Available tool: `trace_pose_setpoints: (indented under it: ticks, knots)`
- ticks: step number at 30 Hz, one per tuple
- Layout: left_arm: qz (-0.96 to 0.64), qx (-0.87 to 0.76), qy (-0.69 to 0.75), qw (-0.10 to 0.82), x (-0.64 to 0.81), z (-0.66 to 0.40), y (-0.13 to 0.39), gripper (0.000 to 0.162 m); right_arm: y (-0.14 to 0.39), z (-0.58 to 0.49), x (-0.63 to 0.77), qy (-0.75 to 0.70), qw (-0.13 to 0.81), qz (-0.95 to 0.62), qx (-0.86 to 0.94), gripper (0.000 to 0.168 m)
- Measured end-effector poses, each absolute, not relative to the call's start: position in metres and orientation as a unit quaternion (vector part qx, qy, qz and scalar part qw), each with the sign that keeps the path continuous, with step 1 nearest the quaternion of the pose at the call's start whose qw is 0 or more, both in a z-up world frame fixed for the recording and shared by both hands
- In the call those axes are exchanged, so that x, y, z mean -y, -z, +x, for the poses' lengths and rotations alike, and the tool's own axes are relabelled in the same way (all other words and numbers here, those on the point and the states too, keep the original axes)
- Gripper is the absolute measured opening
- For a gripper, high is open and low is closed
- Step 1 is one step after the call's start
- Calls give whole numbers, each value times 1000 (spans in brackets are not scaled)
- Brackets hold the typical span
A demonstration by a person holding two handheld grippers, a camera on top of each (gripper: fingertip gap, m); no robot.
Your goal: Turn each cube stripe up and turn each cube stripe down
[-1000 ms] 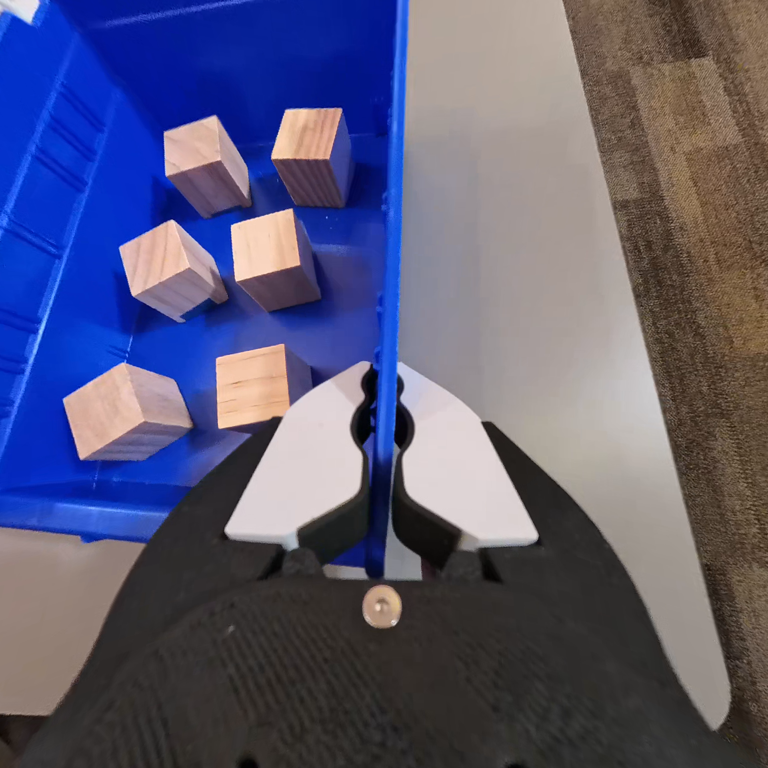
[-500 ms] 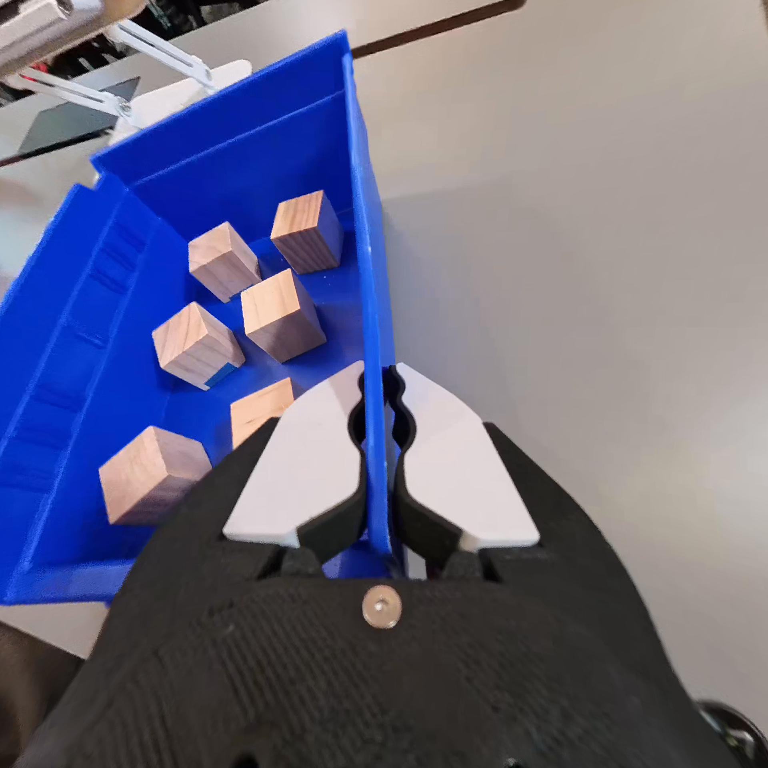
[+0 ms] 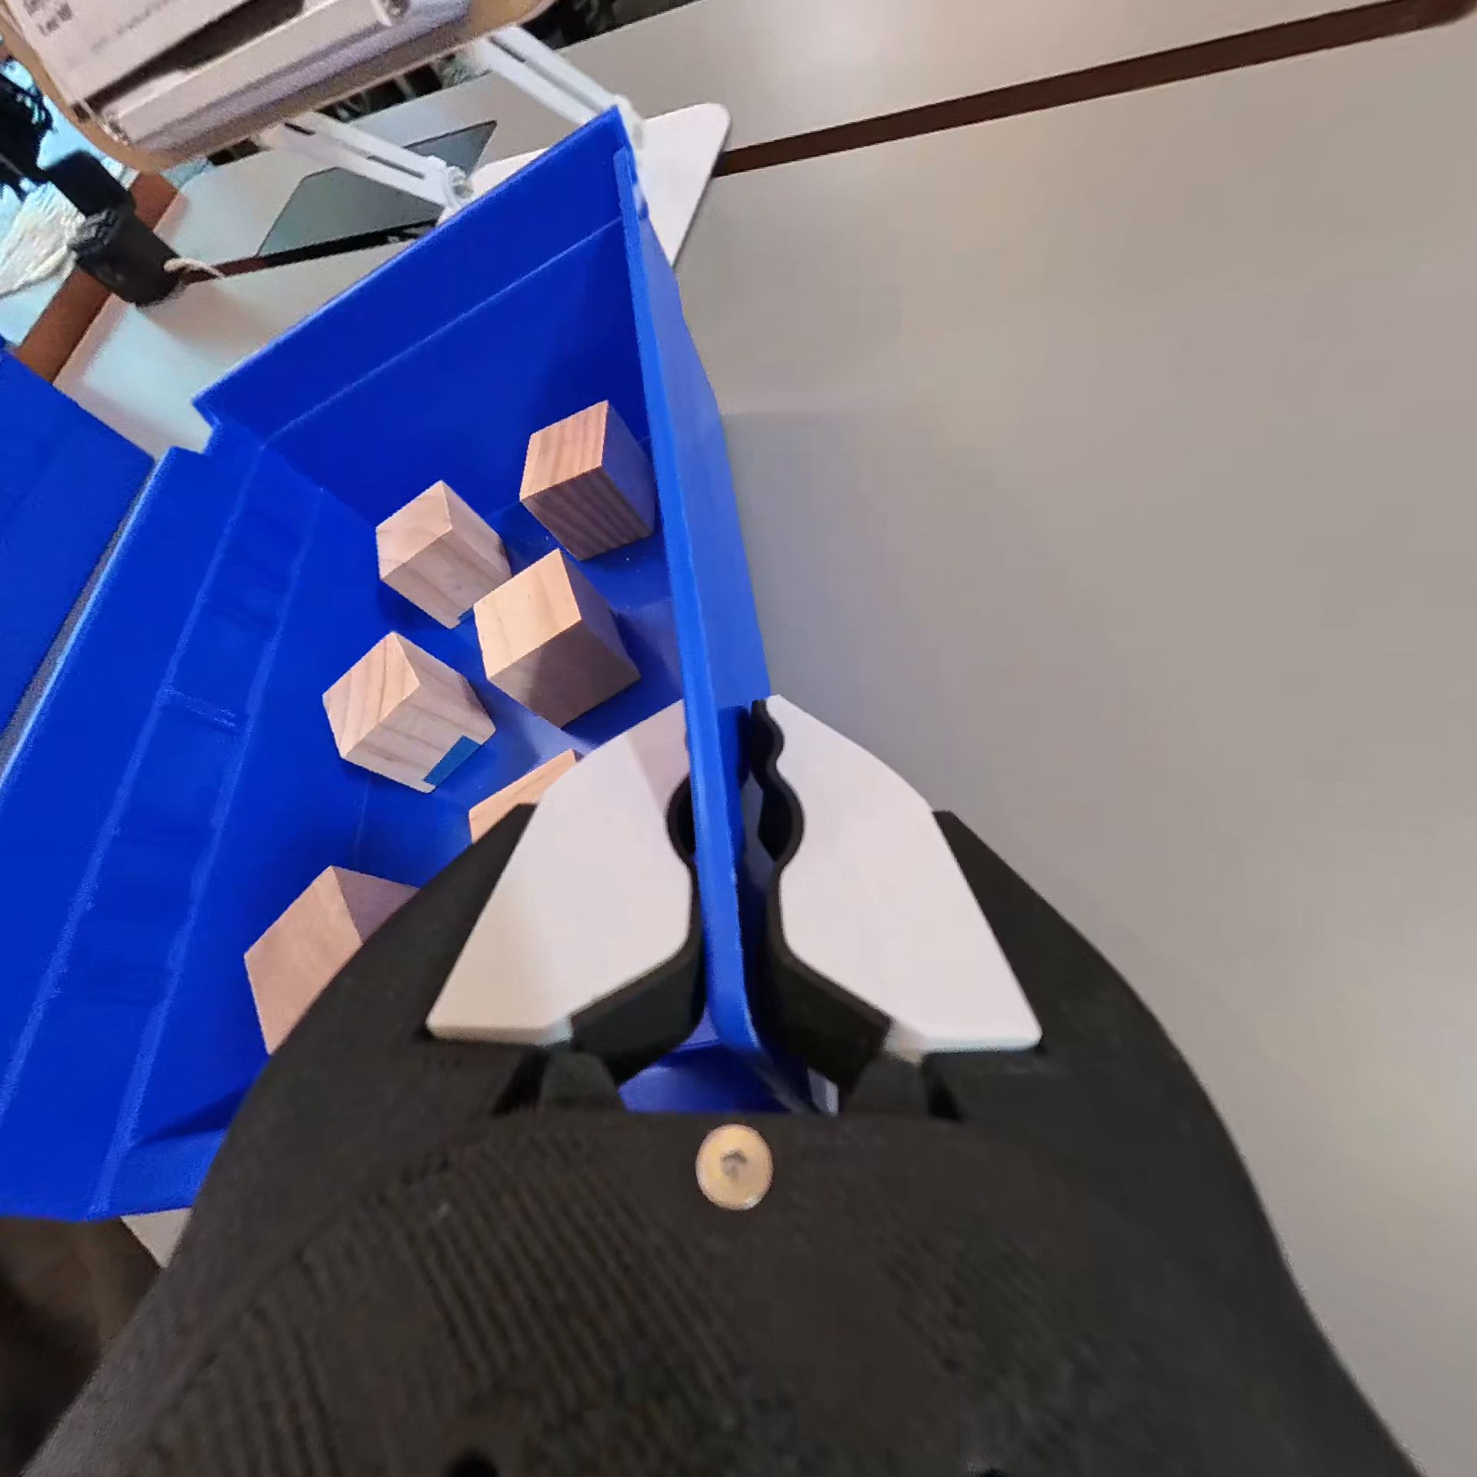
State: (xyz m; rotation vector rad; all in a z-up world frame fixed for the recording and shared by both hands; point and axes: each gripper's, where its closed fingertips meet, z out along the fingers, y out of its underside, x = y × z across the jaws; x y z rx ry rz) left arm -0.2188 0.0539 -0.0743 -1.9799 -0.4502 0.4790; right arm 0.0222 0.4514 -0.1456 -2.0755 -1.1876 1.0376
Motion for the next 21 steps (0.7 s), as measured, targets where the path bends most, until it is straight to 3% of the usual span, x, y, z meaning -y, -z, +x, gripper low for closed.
trace_pose_setpoints:
  ticks: [5, 12, 16, 21]
  knots:
    - [-814, 251, -325, 410, 6, -274, 101, 47, 148, -1, -435, -382, 255, -752, 473, 9]
    - [-826, 309, -349, 319, 42, -305, 151, 63, 163, -1, -431, -377, 230, -754, 486, 10]
    - [-839, 323, -299, 319, 42, -308, 174, 57, 166, 1, -430, -374, 228, -754, 490, 10]
    - [-870, 288, -229, 328, 32, -299, 184, 20, 171, 6, -424, -373, 225, -750, 497, 10]
